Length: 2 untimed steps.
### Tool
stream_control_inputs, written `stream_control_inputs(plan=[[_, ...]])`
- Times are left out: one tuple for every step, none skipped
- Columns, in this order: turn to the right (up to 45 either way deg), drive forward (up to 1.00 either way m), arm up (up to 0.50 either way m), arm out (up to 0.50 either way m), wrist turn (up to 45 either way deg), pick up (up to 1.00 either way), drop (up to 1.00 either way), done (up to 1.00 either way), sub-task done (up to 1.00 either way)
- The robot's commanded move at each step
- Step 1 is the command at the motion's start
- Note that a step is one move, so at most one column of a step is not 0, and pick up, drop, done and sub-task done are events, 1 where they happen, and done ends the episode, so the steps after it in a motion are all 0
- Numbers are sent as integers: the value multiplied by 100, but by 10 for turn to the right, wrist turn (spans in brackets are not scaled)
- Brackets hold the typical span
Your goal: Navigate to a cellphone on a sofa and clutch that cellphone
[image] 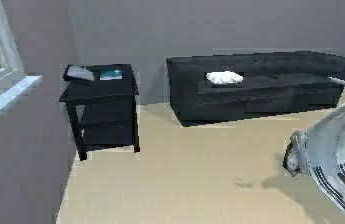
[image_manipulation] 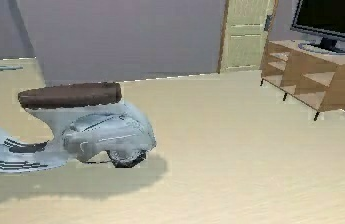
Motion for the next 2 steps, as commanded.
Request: stream_control_inputs(plan=[[0,100,0,0,0,0,0,0,0],[60,0,0,0,0,0,0,0,0]])
